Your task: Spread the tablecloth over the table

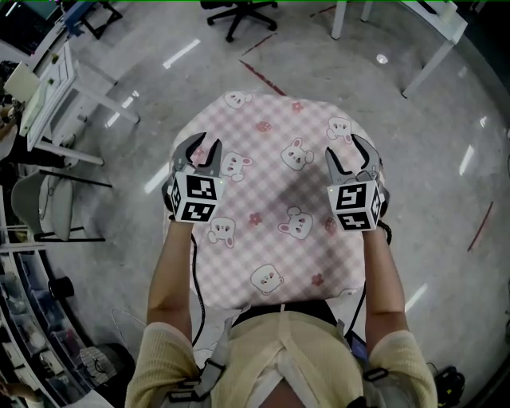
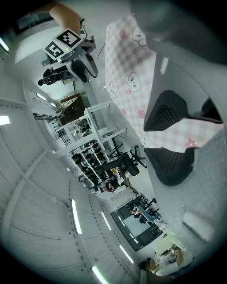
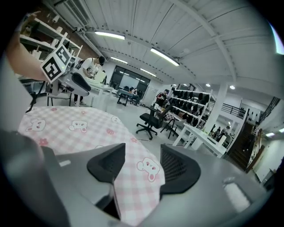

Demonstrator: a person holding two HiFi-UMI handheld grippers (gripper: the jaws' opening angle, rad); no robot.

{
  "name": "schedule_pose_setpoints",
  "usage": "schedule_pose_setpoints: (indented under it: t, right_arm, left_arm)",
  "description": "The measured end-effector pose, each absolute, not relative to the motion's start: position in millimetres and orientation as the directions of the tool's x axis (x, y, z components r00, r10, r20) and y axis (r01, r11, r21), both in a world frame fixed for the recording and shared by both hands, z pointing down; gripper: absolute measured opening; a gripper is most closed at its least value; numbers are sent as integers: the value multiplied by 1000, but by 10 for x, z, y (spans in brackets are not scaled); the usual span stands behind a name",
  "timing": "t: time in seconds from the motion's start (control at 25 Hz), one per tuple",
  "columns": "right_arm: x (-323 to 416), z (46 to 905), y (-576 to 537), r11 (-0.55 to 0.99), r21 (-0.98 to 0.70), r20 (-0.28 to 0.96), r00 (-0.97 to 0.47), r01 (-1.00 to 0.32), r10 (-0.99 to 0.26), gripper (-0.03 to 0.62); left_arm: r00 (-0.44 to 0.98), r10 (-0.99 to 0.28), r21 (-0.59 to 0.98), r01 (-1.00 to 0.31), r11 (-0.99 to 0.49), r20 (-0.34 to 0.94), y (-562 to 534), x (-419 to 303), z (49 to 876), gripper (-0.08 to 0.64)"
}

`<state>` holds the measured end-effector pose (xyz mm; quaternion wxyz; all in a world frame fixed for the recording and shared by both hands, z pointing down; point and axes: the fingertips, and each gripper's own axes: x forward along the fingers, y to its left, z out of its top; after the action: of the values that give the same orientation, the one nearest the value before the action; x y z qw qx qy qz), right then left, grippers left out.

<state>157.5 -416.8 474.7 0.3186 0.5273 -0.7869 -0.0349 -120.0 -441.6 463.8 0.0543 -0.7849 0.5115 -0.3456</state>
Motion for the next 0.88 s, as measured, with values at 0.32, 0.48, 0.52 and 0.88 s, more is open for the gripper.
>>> schedule_pose_setpoints:
  t: [0.32, 0.48, 0.52, 0.88]
  right_arm:
    - [1350, 4549, -3736, 416, 365, 439, -239, -833, -866, 219]
    - [1209, 4404, -3530, 415, 368, 421, -249, -832, -872, 204]
    - [1190, 4390, -3465, 411, 362, 420, -247, -837, -873, 199]
    - [1099, 4196, -2962, 391, 302, 407, -254, -869, -877, 154]
  left_arm:
    - [251, -859, -382, -815, -437, 446, -3891, -1419, 4451, 115]
    - [249, -867, -357, -835, -418, 432, -3626, -1488, 4348, 78]
    - [249, -870, -350, -841, -413, 426, -3555, -1501, 4317, 72]
    - [285, -869, -275, -868, -413, 405, -2914, -1656, 4106, 34]
